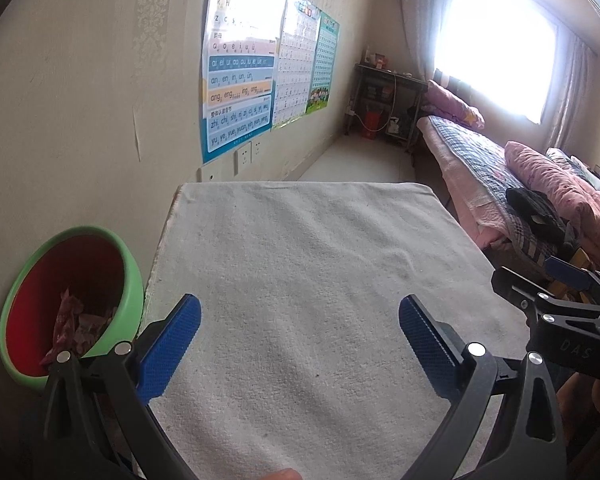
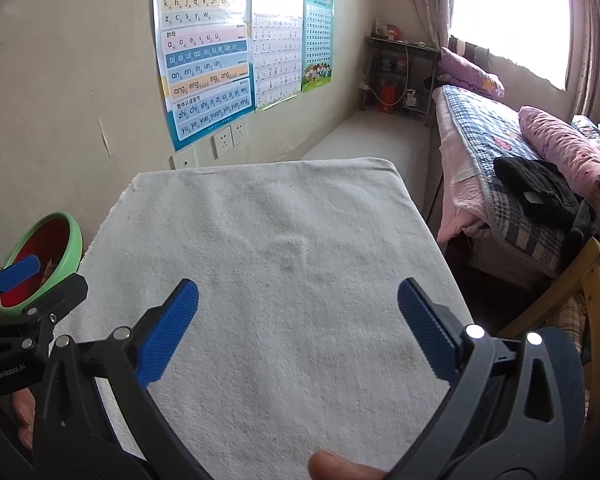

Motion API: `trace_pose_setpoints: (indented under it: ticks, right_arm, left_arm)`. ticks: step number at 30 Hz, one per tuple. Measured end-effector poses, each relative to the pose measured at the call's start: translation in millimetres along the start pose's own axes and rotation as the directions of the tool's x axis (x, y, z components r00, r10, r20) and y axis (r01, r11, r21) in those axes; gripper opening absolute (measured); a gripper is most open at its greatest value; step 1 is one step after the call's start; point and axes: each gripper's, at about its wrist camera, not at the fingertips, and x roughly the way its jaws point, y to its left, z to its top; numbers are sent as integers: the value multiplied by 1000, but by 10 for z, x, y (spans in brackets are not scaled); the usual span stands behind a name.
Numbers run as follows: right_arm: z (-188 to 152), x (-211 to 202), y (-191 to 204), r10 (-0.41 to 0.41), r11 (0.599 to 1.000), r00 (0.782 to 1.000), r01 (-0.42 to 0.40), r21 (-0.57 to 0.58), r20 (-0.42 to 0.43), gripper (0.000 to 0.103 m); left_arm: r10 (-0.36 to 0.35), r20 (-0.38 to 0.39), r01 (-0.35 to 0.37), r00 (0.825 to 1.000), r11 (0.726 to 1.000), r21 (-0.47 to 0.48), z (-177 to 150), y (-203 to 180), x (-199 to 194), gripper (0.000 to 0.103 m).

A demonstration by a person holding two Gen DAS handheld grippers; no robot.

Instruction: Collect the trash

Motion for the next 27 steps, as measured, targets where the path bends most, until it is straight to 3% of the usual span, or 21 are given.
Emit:
trace_pose_setpoints:
  ticks: [27]
  right_arm:
    - [-49, 80, 16, -1, 1000, 1000, 1, -2, -21, 98]
  left_arm:
    - [8, -25, -8, 1000, 1000, -5, -42, 1, 46, 95]
